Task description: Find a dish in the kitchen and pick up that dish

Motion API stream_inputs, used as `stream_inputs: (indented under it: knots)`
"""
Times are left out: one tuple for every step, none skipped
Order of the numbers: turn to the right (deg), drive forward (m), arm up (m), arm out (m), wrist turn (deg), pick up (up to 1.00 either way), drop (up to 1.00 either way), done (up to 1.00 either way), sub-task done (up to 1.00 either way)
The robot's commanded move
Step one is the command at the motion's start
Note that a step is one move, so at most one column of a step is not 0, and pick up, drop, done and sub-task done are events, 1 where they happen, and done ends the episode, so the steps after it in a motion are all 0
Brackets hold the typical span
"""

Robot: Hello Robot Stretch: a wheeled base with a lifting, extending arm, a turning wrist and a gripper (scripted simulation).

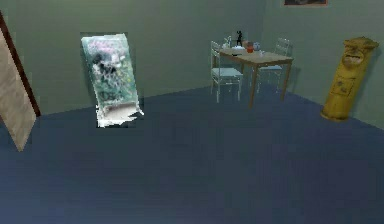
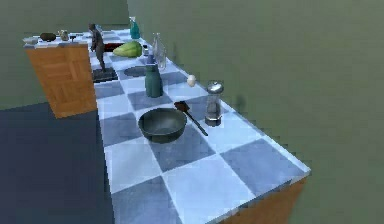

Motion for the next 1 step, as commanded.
stream_inputs:
  knots:
    - [0.0,0.0,0.38,0.0,0.0,0.0,0.0,0.0,0.0]
